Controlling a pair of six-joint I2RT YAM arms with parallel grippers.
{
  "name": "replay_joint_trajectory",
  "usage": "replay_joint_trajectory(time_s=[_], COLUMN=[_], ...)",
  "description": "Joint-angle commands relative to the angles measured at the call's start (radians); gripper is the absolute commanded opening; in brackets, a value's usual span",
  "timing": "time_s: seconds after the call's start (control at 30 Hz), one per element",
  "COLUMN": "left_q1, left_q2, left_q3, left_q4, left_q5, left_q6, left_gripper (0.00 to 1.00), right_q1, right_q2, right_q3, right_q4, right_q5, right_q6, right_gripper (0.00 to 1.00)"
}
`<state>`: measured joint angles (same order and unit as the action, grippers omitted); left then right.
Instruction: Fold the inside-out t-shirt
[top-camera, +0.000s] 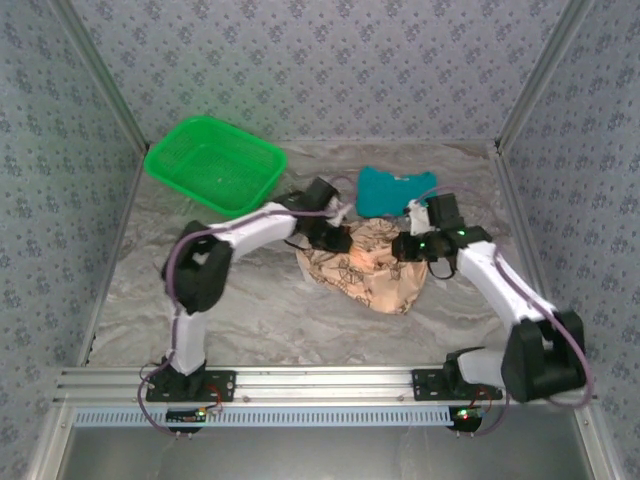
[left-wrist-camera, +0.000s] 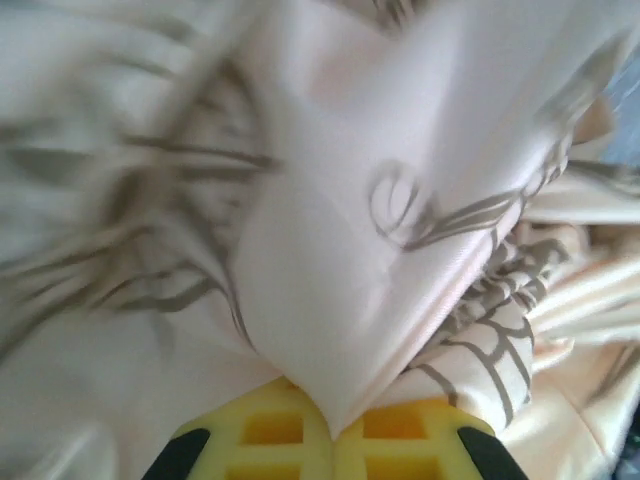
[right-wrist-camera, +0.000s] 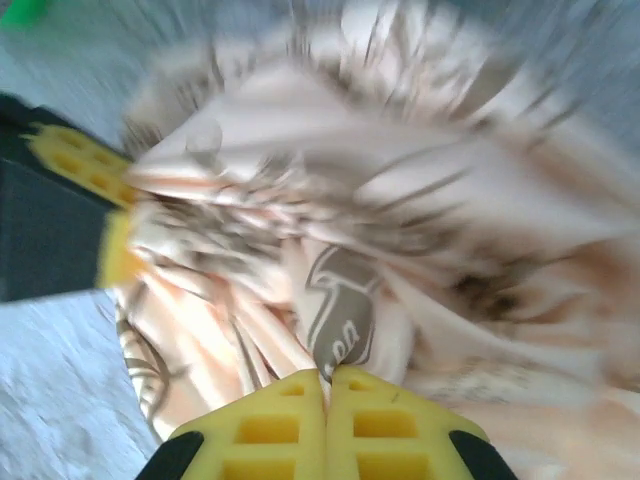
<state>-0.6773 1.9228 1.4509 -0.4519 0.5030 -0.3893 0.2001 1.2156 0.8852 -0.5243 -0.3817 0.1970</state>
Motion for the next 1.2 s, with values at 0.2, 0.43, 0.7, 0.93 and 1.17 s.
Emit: replay_joint_trajectory(time_s=[0.2, 0.43, 0.7, 0.93, 1.17], left_q1=[0.294, 0.254, 0.113, 0.005, -0.046], left_q2=[-0.313, -0.289, -0.285, -0.078, 0.117], left_q3=[-0.494, -0.557, -0.241, -0.049, 0.091], left_q4=[0.268, 0.288, 0.028, 0.011, -0.094], left_q5=[0.068, 0.115, 0.065, -0.018, -0.058], left_q6=[-0.151, -0.126, -0.006, -0.051, -0.027], left_gripper=[0.0, 0.39, 0.54, 0.56, 0.39], right_q1=[-0.098, 0.053, 0.226, 0.205, 0.227], right_q2=[-0.151, -0.056, 0.066, 0.218, 0.242], right_q3=[-0.216, -0.176, 0.101, 0.035, -0.03], right_q4=[-0.084, -0.098, -0.123, 0.057, 0.117], right_q5=[0.238, 0.244, 0.284, 0.207, -0.002], right_q6=[0.239, 0.134, -0.003, 0.09, 0.092], right_gripper=[0.0, 0.35, 0.45, 0.46, 0.1])
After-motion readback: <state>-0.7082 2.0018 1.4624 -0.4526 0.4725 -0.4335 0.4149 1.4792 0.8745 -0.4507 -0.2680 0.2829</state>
